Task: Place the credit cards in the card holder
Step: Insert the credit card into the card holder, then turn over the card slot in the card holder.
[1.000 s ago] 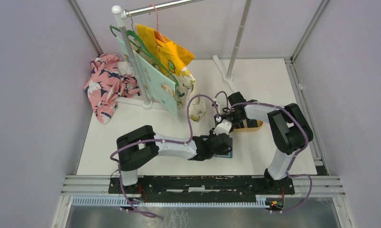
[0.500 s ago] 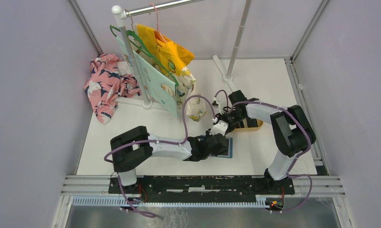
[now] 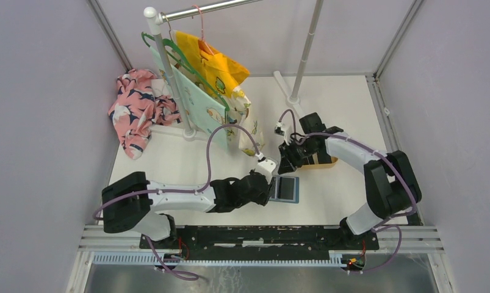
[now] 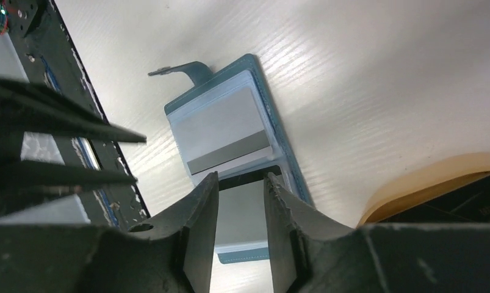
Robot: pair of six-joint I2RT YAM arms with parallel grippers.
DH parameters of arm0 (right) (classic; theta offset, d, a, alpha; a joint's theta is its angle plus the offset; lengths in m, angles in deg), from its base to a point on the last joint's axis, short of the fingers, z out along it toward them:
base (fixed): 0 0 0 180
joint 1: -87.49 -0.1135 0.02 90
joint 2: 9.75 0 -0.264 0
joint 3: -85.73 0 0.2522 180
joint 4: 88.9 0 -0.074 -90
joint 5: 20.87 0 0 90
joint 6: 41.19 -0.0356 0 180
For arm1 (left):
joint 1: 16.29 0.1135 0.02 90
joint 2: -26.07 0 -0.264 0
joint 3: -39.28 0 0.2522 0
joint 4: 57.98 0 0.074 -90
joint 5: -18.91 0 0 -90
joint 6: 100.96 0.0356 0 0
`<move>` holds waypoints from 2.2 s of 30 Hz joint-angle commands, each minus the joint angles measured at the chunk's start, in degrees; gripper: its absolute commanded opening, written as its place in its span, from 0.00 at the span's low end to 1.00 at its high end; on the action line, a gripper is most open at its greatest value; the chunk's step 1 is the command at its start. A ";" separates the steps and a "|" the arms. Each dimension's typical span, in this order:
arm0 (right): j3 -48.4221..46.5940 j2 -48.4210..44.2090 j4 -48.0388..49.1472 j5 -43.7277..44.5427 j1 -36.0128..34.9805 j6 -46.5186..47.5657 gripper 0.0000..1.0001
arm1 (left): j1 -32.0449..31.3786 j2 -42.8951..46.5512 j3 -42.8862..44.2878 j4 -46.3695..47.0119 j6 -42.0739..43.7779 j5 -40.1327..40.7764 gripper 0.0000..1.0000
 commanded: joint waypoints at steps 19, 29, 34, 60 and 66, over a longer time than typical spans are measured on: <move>21.28 -16.38 20.57 9.23 -14.01 40.10 0.00 | 17.34 15.36 -17.18 16.19 -7.97 -28.06 0.25; 22.48 -13.32 22.30 14.82 -16.42 39.83 0.00 | 19.31 8.61 -17.26 22.25 -10.42 -31.00 0.31; 22.14 -12.21 23.31 15.28 -17.63 38.45 0.00 | 20.41 6.11 -16.92 22.84 -10.54 -31.43 0.37; 21.54 -10.88 23.01 15.78 -17.87 36.62 0.02 | 20.69 3.45 -15.57 24.14 -11.64 -33.85 0.49; 21.45 -10.91 22.85 15.78 -17.88 36.61 0.02 | 20.69 3.48 -14.95 23.62 -11.67 -33.69 0.49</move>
